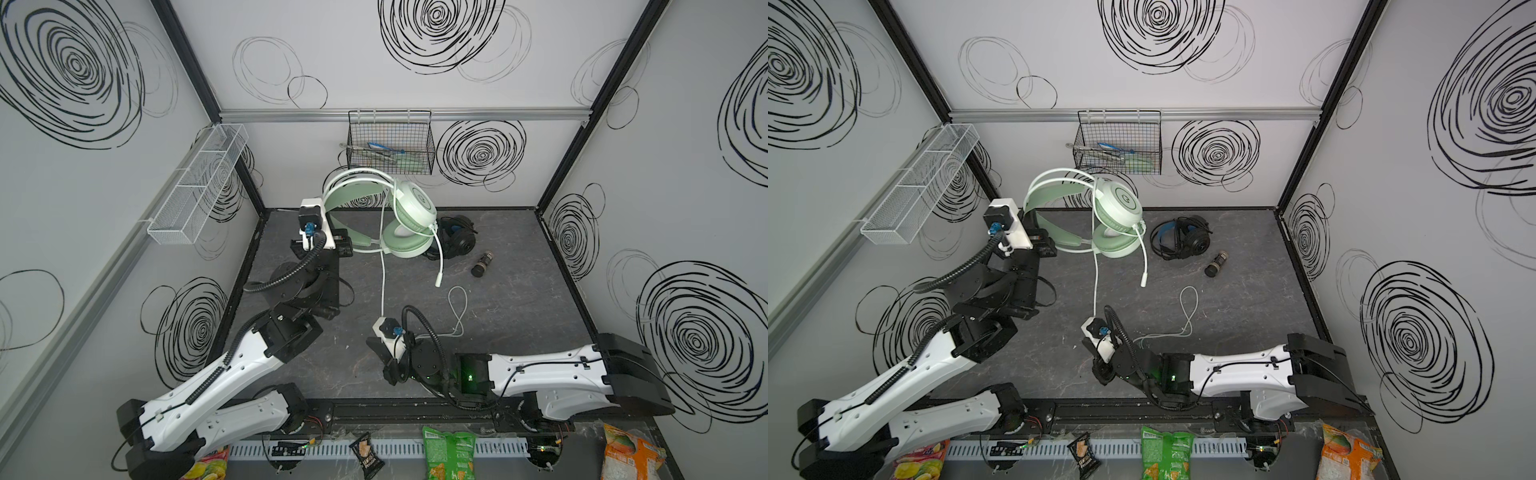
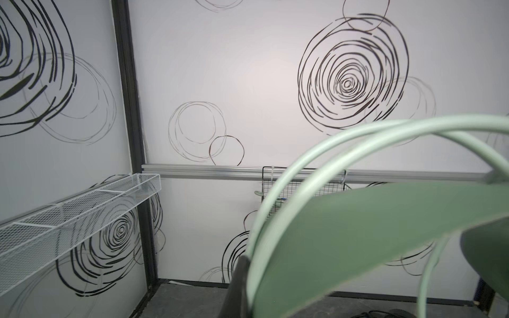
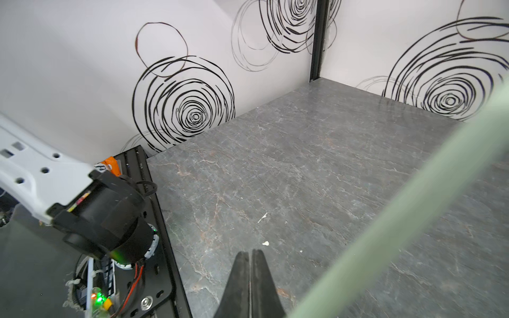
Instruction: Wrap the headphones
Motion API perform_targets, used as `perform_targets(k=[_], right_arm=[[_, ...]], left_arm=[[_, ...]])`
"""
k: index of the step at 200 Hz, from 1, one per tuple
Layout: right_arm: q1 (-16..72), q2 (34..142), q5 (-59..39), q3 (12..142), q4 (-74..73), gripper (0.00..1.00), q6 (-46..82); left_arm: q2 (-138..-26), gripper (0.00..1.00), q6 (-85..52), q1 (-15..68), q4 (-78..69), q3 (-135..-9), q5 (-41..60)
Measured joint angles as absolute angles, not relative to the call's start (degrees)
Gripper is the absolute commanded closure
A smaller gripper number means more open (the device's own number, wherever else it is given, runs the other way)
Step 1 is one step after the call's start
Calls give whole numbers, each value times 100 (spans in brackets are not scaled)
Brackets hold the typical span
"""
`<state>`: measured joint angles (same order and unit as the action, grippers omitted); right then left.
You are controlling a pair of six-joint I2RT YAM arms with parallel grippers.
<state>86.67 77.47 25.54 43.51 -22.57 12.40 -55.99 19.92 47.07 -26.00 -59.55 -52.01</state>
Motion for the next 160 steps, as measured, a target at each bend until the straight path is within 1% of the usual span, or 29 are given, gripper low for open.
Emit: perform_targets(k=[54, 118, 129, 160], right_arm=[[9061, 7616, 3192, 4941, -1446, 100, 910], [9198, 6554, 4071, 5457, -270, 100, 368], [9198, 6375, 4209, 5483, -86, 98, 246], [9192, 6259, 4517, 5704, 443, 97, -128]], left_arm=[[-5905, 100, 2969, 4488, -3238, -5339, -5443], [-5793, 100, 3406, 4418, -3256, -4731, -5465], [-5714, 100, 3487, 4421, -3223, -4713, -5441], [-5603, 100, 3846, 4539, -3190, -4713, -5424]])
